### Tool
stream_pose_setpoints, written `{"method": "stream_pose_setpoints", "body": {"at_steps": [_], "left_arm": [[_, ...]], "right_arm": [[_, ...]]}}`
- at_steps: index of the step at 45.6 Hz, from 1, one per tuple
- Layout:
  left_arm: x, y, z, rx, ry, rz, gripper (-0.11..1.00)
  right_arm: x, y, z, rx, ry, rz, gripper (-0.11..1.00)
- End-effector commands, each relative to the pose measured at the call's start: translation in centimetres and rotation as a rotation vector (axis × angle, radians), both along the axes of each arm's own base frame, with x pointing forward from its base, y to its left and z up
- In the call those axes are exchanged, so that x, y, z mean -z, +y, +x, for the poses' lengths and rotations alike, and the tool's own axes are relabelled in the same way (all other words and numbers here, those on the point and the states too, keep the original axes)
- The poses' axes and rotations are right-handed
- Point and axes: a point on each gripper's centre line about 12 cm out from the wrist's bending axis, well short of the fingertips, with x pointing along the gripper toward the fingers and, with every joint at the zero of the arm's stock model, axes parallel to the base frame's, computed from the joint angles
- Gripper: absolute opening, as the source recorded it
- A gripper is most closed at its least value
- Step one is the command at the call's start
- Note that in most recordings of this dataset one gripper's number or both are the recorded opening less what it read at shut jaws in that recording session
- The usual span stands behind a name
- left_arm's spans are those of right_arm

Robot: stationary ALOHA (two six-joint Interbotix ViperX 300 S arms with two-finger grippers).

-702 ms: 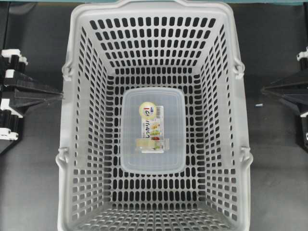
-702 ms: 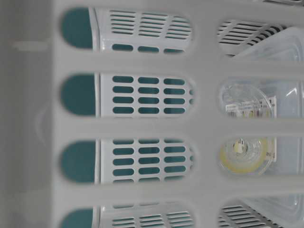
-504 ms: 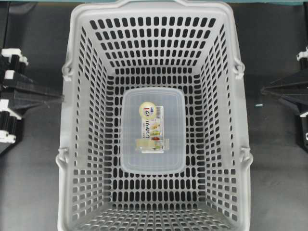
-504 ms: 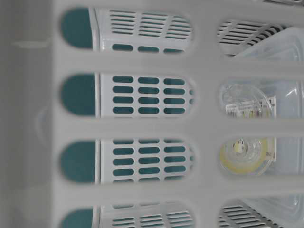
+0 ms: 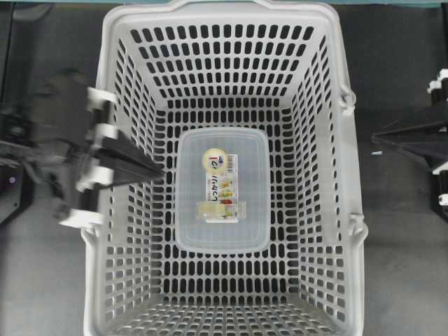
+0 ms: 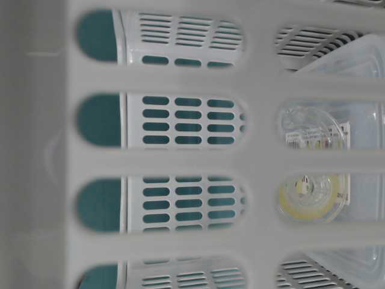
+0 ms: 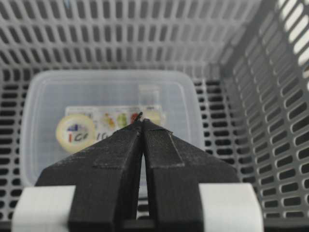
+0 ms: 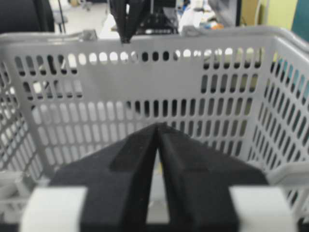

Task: Pick up the tape dispenser from the shopping basket with the left arm.
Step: 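Move the left gripper down into the basket over the tape dispenser, then close the left gripper around the clear tape dispenser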

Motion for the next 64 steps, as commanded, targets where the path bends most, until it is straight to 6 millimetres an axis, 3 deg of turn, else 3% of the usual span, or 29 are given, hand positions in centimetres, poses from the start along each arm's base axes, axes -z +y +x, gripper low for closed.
{"method": "stream_pose_setpoints", "body": {"at_steps": [1,11,14,19,30,35,57,61,64], "left_arm": [[-1.0,-0.6,2.2,-0.003,0.026,-0.015,0.0],[0.4,-0.8,5.9,-0.022,0.195,-0.003,0.0],[0.9,-0.9,6.5,-0.02,0.238,0.007,0.0],[1.9,-1.0,7.4,-0.024,0.298,0.014,0.04],[4.3,-1.7,8.9,-0.013,0.377,0.026,0.72],[5.6,-2.0,9.3,-0.011,0.422,0.031,0.91],[11.8,-2.4,10.1,-0.001,0.58,0.059,0.87],[11.6,-2.4,10.1,-0.001,0.582,0.06,0.76],[10.9,-2.5,10.2,0.001,0.573,0.059,0.58]], "right_arm": [[-0.6,0.0,0.1,0.002,-0.012,0.003,0.15],[-0.6,-0.1,0.1,0.005,-0.012,0.003,0.75],[-0.6,-0.1,0.0,0.005,-0.011,0.003,0.79],[-0.5,-0.1,0.0,0.007,-0.009,0.003,0.76],[-0.6,-0.1,-0.1,0.007,-0.014,0.003,0.76],[-0.6,-0.1,-0.1,0.007,-0.017,0.004,0.75],[-0.3,-0.1,-0.2,0.007,-0.008,0.004,0.75],[-0.3,-0.1,-0.2,0.007,-0.008,0.004,0.75],[-0.3,-0.1,-0.2,0.007,-0.008,0.004,0.75]]}}
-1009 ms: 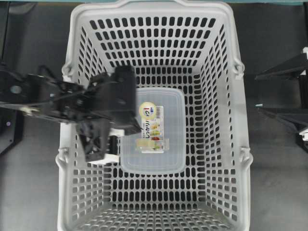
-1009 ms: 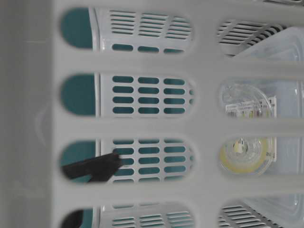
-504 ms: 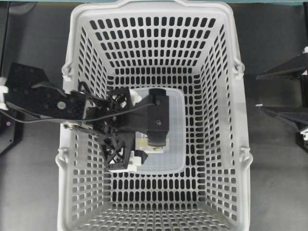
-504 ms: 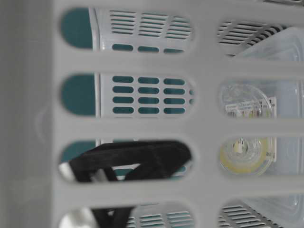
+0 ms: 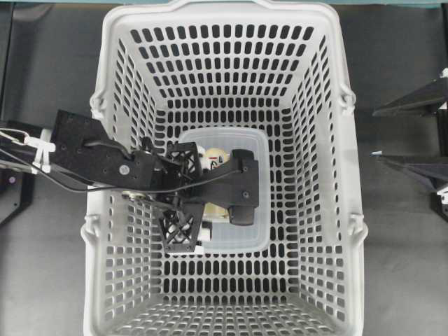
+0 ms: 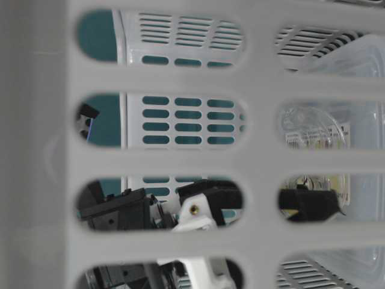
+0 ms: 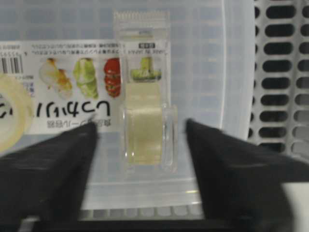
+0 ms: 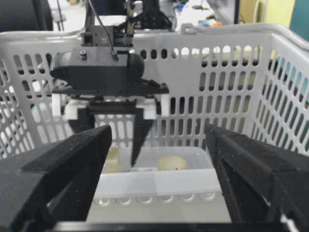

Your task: Pick up the tape dispenser from the shopping basket with the left arm.

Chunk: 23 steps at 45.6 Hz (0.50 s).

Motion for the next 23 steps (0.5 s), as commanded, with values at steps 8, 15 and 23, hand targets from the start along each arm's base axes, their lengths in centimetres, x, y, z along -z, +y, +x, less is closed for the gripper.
{"method": "stream_pose_setpoints", "body": {"at_steps": [8,15,23], "left_arm": [[-4.9,-0.3,0.2,0.008,-0.069,-0.005,0.3],[-9.6,-0.2,0.0,0.003,-0.097,-0.008,0.3],[-14.8,-0.1,-0.6,-0.004,-0.112,-0.01,0.3]], "right_arm": [[-0.2,-0.1,0.1,0.003,-0.005,0.003,0.75],[-0.1,-0.1,0.1,0.004,-0.005,0.004,0.75],[0.0,-0.1,0.1,0.003,0.0,0.003,0.75]]}}
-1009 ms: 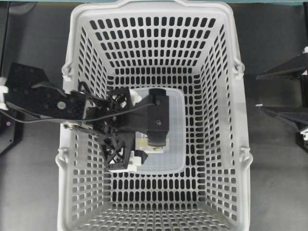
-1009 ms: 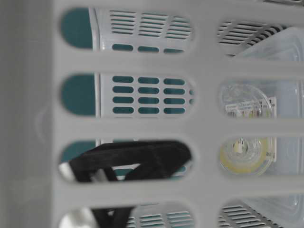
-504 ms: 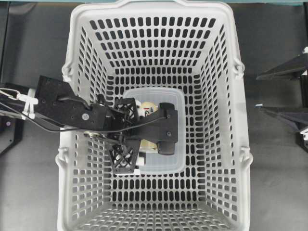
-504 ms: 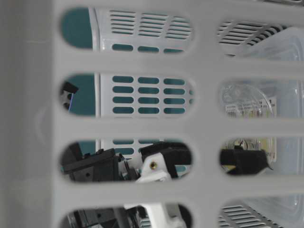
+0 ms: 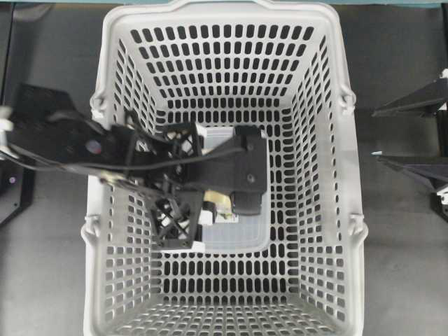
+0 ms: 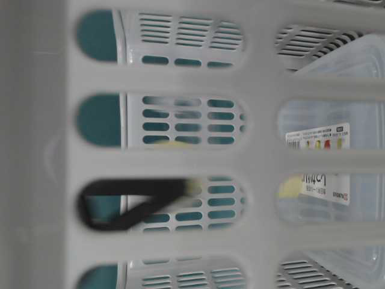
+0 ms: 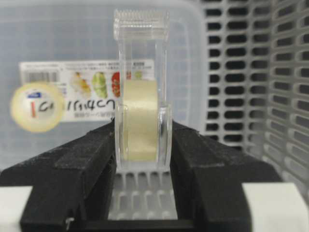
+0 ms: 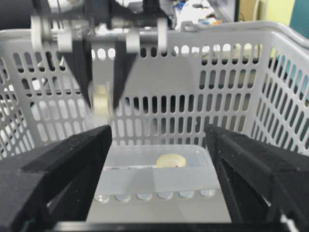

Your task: Pick up the tape dispenser from the shopping basket with the left arm.

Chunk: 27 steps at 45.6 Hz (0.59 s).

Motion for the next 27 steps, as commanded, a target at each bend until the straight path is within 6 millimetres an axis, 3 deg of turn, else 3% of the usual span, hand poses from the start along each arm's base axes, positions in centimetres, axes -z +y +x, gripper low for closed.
{"method": "stream_pose_setpoints", "body": {"at_steps": [1,7,27], "left_arm": [[-4.27,0.03,-0.7,0.001,-0.045,-0.003,0.3],[-4.99,0.08,-0.98,-0.002,-0.01,0.002,0.3],[-4.62,0.09,-0.99,-0.003,0.012,0.005,0.3]], "right_arm": [[-0.19,-0.04,0.13,0.002,-0.005,0.004,0.75],[-0.19,-0.04,0.13,0.002,-0.005,0.004,0.75],[-0.21,-0.04,0.14,0.002,-0.006,0.001,0.75]]}}
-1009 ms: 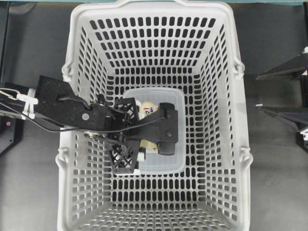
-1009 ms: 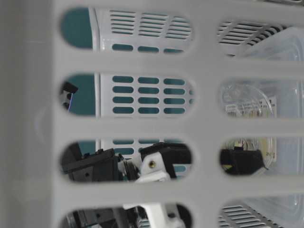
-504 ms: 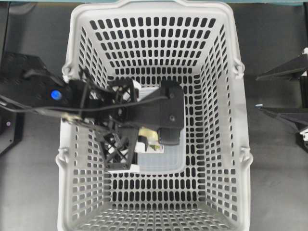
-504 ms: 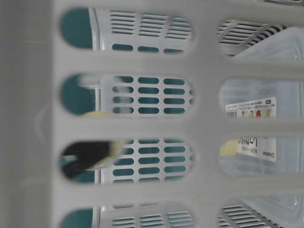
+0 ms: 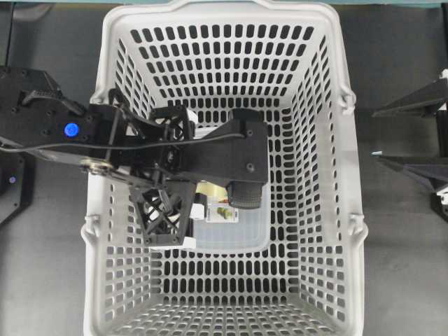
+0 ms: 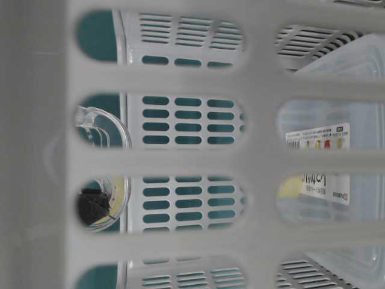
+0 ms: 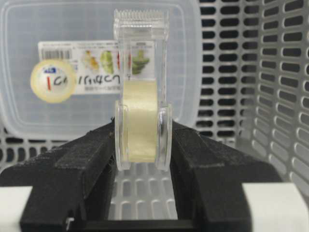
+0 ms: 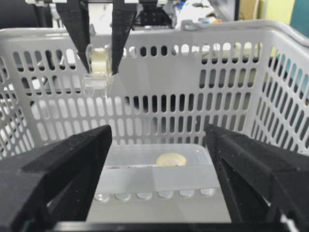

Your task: Pick up the tape dispenser from the shopping basket with the left arm.

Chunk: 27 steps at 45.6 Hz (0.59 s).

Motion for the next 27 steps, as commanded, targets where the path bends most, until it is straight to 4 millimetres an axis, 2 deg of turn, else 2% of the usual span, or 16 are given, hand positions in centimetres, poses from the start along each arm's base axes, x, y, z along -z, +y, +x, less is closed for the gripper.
{"method": "stream_pose_setpoints", "body": {"at_steps": [1,27], "left_arm": [[-1.35,0.0,-0.2,0.003,-0.038,-0.002,0.3],[-0.76,0.02,-0.31,0.0,-0.023,-0.001,0.3]], "right_arm": [[-0.25,-0.04,0.14,0.002,-0.006,0.001,0.75],[-0.25,-0.04,0.14,0.002,-0.006,0.001,0.75]]}}
